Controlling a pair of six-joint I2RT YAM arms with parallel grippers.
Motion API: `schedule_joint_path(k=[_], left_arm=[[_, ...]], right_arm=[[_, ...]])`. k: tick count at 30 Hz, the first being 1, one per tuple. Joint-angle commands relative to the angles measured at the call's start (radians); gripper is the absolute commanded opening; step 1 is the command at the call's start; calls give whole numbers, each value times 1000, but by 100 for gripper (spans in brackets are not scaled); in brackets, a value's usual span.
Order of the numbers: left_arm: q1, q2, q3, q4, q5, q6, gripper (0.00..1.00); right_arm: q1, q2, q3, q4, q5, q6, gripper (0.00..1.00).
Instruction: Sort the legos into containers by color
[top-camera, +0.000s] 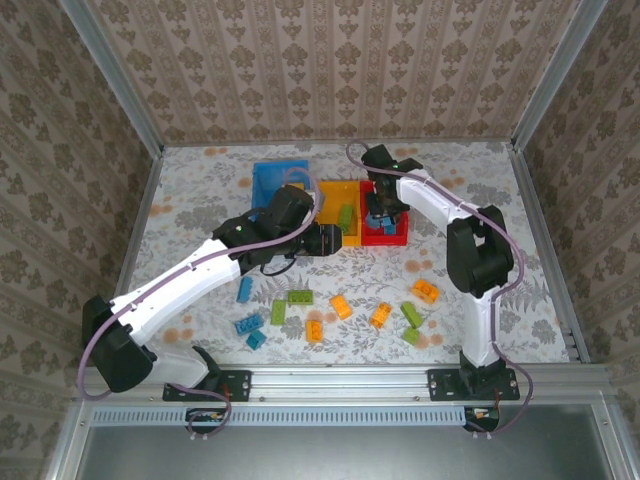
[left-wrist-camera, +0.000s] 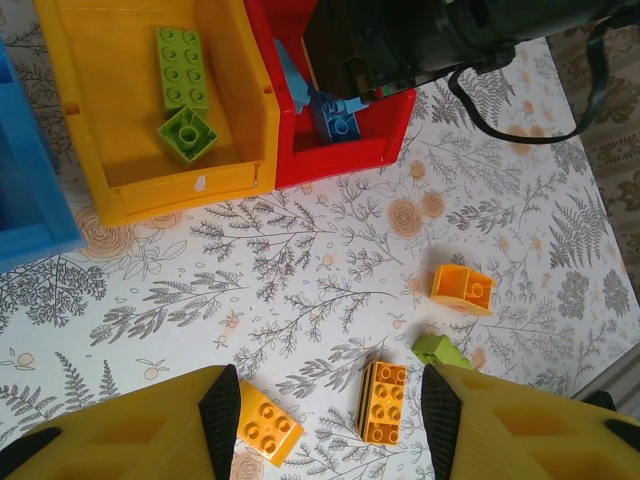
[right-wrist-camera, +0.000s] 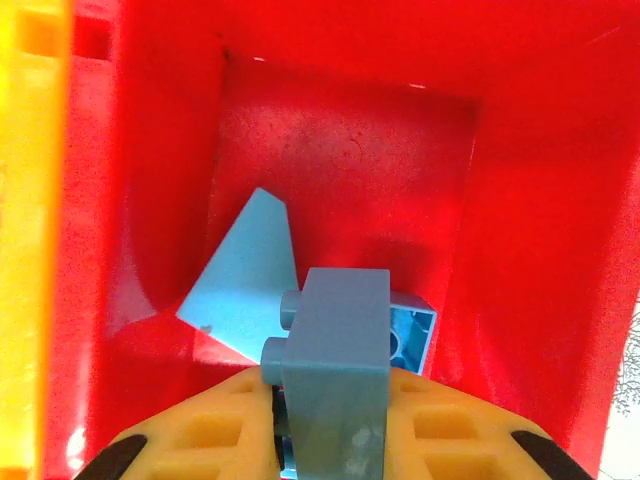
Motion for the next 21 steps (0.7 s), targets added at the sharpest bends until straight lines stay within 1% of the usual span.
schedule_joint_path(k=[1, 11, 15, 18, 21], left_arm=[[-7, -5, 29, 5, -16, 22, 53], [-8, -3, 28, 4, -17, 22, 53], [-8, -1, 30, -1, -18, 23, 53], [-7, 1, 30, -7, -19, 25, 53], [-8, -1, 29, -22, -23, 33, 53]], right_arm=[[-17, 31, 79, 13, -7, 29, 15], [-55, 126, 177, 17, -51, 35, 15], [-61, 166, 225, 1, -95, 34, 18], [-60, 175, 240, -8, -113, 38, 24], [-60, 151, 229, -10, -113, 47, 37]])
